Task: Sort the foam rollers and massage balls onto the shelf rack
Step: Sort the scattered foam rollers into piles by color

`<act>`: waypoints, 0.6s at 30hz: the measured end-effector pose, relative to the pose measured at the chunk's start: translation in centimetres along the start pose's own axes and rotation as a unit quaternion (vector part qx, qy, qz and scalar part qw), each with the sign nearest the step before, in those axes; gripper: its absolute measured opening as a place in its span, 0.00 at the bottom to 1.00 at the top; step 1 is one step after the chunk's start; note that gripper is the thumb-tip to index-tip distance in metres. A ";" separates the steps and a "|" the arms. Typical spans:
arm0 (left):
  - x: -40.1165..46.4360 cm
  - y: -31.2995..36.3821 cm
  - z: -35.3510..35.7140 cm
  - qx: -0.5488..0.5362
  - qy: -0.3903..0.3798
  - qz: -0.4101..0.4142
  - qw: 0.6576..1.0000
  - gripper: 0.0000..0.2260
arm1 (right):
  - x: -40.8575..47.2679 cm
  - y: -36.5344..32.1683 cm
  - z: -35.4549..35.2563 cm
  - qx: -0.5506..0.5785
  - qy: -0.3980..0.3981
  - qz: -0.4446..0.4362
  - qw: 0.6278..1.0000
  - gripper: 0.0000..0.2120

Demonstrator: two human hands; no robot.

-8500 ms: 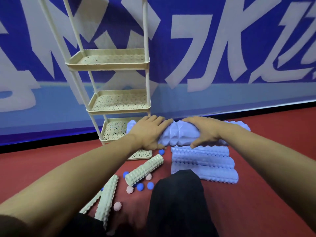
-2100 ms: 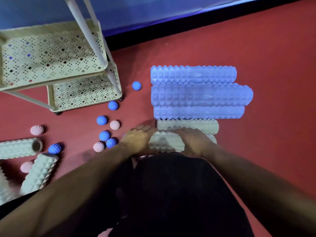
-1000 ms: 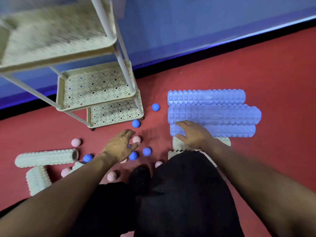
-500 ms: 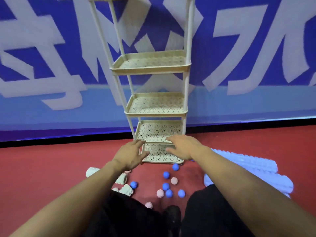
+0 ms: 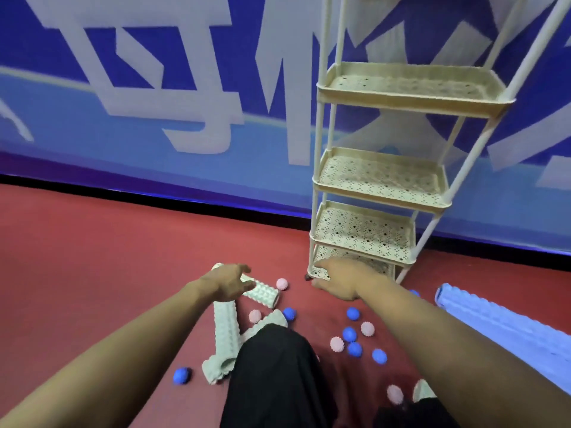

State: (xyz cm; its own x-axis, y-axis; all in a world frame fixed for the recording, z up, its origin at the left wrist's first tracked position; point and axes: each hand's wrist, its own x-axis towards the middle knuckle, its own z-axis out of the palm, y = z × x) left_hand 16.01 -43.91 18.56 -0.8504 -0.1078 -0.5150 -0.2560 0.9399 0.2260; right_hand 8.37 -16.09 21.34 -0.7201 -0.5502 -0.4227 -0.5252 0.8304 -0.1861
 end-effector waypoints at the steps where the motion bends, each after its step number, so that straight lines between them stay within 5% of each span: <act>1: 1.1 -1.2 0.8 -0.015 -0.012 -0.018 1.000 0.27 | 1.5 -0.2 0.8 0.003 -0.007 -0.002 1.000 0.29; 7: 6.4 -6.5 6.7 -0.068 -0.085 -0.111 0.988 0.25 | 9.4 -1.1 6.1 0.014 -0.072 -0.007 0.997 0.30; 12: 10.5 -10.2 13.6 -0.172 -0.075 -0.247 0.951 0.33 | 13.4 -0.8 10.7 0.014 -0.125 -0.008 0.992 0.29; 15: 12.1 -11.1 17.7 -0.221 -0.084 -0.307 0.922 0.28 | 14.7 -0.6 12.7 0.013 -0.155 -0.015 0.988 0.26; 18: 12.6 -11.1 20.8 -0.221 -0.144 -0.276 0.924 0.21 | 15.5 -0.4 14.2 0.026 -0.171 -0.018 0.985 0.23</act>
State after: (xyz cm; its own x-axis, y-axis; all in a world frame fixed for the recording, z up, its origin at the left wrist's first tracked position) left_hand 17.68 -49.00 -7.65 -0.3923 -0.3807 -0.8374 -0.8314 0.5363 0.1457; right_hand 3.86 -23.74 2.31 -0.5021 -0.5253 -0.6870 -0.5168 0.8192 -0.2486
